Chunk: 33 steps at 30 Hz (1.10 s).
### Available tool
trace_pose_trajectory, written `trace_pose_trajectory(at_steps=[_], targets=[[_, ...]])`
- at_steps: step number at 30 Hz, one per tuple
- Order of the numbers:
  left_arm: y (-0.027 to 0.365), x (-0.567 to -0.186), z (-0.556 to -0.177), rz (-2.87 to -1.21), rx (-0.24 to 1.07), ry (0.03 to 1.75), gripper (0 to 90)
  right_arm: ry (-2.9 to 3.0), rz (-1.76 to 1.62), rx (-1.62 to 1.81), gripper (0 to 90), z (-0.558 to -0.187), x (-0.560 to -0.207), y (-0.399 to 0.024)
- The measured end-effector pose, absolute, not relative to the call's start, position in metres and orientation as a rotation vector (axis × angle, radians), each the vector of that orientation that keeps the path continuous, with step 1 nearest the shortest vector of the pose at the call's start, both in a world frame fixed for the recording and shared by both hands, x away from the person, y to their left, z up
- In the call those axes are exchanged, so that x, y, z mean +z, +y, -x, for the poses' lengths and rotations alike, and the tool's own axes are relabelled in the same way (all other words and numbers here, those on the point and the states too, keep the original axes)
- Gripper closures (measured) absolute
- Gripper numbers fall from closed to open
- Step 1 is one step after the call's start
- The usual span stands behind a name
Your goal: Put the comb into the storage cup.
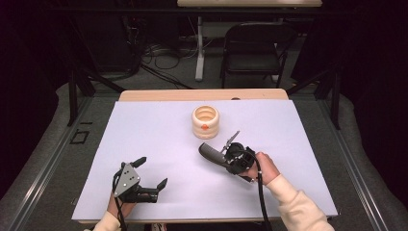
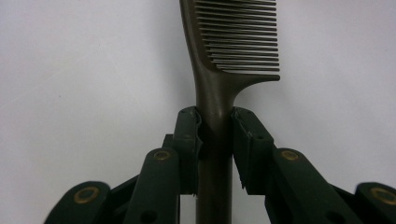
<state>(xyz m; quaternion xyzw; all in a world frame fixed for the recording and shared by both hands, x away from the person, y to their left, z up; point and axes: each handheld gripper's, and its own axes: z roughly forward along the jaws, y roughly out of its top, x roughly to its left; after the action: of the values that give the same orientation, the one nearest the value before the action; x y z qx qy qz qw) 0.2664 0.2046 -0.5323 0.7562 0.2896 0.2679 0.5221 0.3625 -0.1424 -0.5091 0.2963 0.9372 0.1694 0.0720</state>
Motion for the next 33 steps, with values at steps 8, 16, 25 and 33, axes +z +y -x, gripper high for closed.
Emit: trace_pose_trajectory(at_steps=[8,16,25,33], targets=[[0.205,-0.532,-0.266,-1.809,0.64,0.693,0.0,2.809,-0.899,0.549,72.4,-0.36,-0.507,-0.15],[0.205,-0.532,-0.267,-1.808,0.639,0.695,0.0,2.79,-0.884,0.581,72.4,-0.358,-0.503,-0.155],[0.205,-0.532,-0.267,-1.811,0.641,0.692,0.0,2.759,-0.895,0.623,72.4,-0.357,-0.501,-0.163],[0.205,-0.532,-0.267,-1.808,0.641,0.695,0.0,2.734,-0.912,0.655,72.3,-0.357,-0.499,-0.169]])
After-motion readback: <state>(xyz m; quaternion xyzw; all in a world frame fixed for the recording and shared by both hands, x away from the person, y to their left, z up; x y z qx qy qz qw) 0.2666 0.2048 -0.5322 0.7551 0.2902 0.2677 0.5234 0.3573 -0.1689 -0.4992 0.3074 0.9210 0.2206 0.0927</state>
